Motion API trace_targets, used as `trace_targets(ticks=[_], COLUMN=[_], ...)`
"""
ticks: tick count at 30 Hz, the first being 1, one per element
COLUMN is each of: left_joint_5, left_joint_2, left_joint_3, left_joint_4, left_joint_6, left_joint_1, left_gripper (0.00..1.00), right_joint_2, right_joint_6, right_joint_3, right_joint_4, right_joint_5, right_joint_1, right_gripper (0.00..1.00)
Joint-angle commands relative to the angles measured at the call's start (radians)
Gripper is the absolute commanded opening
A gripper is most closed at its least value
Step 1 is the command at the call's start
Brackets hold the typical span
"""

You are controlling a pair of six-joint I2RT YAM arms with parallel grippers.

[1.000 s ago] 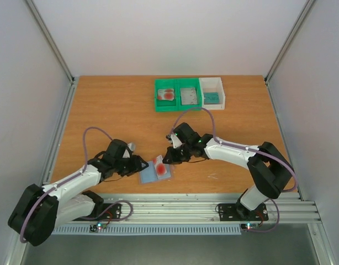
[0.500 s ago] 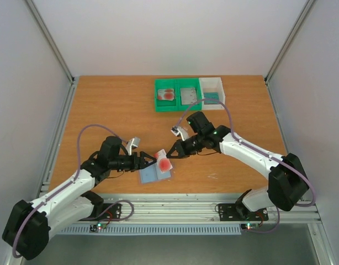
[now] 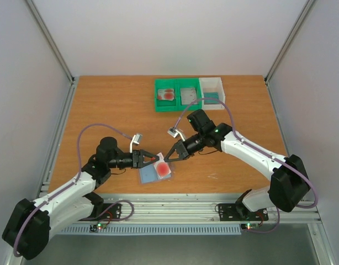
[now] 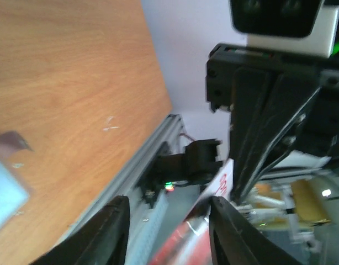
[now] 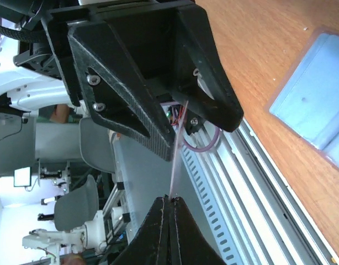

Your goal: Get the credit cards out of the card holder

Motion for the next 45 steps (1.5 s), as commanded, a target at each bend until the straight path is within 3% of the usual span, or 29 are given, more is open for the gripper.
trace_targets(ticks=[1,5,10,18,20,23,31,36,39,43,45], left_joint_5=[0.048,0.033,-0.008,-0.206,-0.261,-0.33,-0.469,-0.482,-0.493,-0.491,-0.478], left_joint_2=[0.022,0.032,0.049,0.015,-0.01,-0.053,-0.134,-0.147,-0.156,-0.177,-0.2], left_joint_3=[-0.016,-0.031,-0.062,-0.1,-0.099,-0.087,-0.054,-0.048,-0.059,-0.074,-0.083], left_joint_4=[0.189,0.228,0.308,0.381,0.362,0.325,0.269,0.262,0.276,0.276,0.266], left_joint_6=[-0.077,-0.103,-0.162,-0.264,-0.265,-0.263,-0.292,-0.302,-0.326,-0.346,-0.353], left_joint_1=[-0.001,-0.001,-0.001,-0.001,-0.001,-0.001,-0.001,-0.001,-0.001,-0.001,-0.001], left_gripper=[0.29,0.01,0.0,0.0,0.0,0.0,0.0,0.0,0.0,0.01,0.09], right_joint_2=[-0.017,-0.022,-0.054,-0.134,-0.126,-0.129,-0.138,-0.12,-0.104,-0.092,-0.1], right_joint_6=[-0.025,0.003,0.216,0.798,0.855,0.89,0.926,0.925,0.928,0.916,0.882], right_joint_3=[0.023,0.03,-0.029,-0.313,-0.334,-0.342,-0.328,-0.315,-0.315,-0.321,-0.321], right_joint_4=[-0.023,-0.015,0.147,0.717,0.809,0.875,0.909,0.945,0.975,1.011,1.01], right_joint_5=[-0.056,-0.007,0.088,0.346,0.363,0.389,0.44,0.442,0.443,0.424,0.404], right_joint_1=[-0.001,-0.003,-0.002,-0.006,-0.006,-0.001,0.029,0.075,0.095,0.098,0.098], right_gripper=[0.01,0.01,0.12,0.53,0.66,0.72,0.7,0.61,0.5,0.16,0.04])
